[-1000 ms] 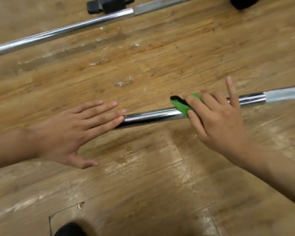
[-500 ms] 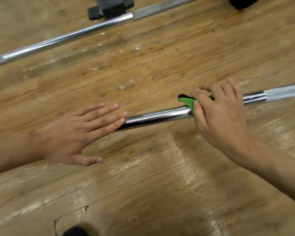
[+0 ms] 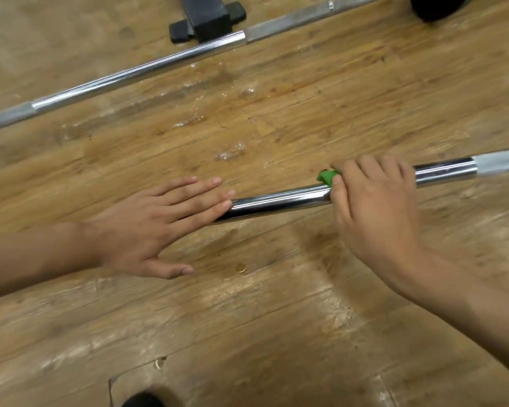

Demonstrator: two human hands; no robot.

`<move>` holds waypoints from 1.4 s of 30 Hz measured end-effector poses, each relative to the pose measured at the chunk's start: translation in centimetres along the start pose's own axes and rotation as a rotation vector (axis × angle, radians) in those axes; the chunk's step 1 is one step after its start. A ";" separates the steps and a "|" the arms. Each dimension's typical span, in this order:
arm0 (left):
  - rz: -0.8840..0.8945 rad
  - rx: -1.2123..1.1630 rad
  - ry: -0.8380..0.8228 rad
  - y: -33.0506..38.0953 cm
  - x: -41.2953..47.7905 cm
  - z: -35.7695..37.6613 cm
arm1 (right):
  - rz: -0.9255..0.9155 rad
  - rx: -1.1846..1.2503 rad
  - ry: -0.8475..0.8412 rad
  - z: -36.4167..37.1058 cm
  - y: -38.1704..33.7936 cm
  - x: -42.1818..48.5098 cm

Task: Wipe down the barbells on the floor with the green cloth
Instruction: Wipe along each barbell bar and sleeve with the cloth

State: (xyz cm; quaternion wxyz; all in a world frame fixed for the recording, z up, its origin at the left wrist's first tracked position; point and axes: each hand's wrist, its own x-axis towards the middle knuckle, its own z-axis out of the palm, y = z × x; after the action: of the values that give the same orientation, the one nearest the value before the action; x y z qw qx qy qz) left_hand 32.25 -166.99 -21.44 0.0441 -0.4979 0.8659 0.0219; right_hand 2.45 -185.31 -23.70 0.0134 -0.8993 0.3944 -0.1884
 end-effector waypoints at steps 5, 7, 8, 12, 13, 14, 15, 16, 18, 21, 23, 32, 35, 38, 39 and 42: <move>-0.007 0.013 0.035 -0.1 0.1 0.1 | -0.338 0.119 -0.065 1.7 -7.9 -0.8; -0.001 0.012 0.029 -0.2 0.3 0.0 | -0.368 0.072 -0.076 1.4 -5.2 -0.7; -0.002 0.016 0.029 -0.3 0.2 0.0 | -0.339 0.055 -0.065 1.3 -3.1 -0.9; 0.002 0.021 0.034 -0.5 0.2 0.1 | 0.030 -0.080 0.053 -0.3 4.8 -1.4; 0.004 0.023 0.036 -0.5 0.2 0.1 | 0.100 -0.085 0.058 -0.3 4.8 -1.2; 0.005 0.023 0.036 -0.6 0.3 0.1 | 0.142 -0.062 0.063 -0.1 3.8 -1.0; 0.007 0.017 0.034 -0.7 0.3 0.1 | 0.141 -0.028 0.072 0.2 2.1 -0.8; 0.006 0.009 0.030 -0.8 0.3 0.1 | 0.089 0.014 0.077 0.5 0.0 -0.7; -0.004 0.006 0.020 -0.9 0.3 0.1 | -0.095 0.091 0.062 1.6 -3.9 -0.7; -0.015 0.022 0.003 -1.1 0.5 -0.1 | -0.285 0.091 0.084 2.2 -4.2 0.6; -0.053 0.072 0.002 -0.7 0.5 -0.3 | -0.284 0.025 0.119 2.0 -1.4 1.4; -0.129 0.246 0.080 2.2 4.1 0.9 | 0.135 0.048 0.087 0.7 0.6 0.9; -0.134 0.284 0.071 2.0 4.1 1.0 | -0.066 0.049 0.046 1.6 -1.7 0.5; -0.141 0.281 0.067 1.9 4.1 0.8 | -0.141 -0.031 0.019 1.4 1.1 1.3; -0.145 0.282 0.067 1.8 4.2 0.8 | -0.067 -0.052 0.037 1.3 2.8 1.6; -0.162 0.282 0.059 1.6 4.3 0.6 | 0.212 -0.056 0.050 0.1 6.4 2.1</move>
State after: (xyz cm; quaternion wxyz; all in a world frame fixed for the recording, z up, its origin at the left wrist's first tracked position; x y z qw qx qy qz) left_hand 28.75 -169.80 -22.46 0.0898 -0.5552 0.8184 -0.1183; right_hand -0.74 -191.22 -24.21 -0.0018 -0.8477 0.4924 -0.1971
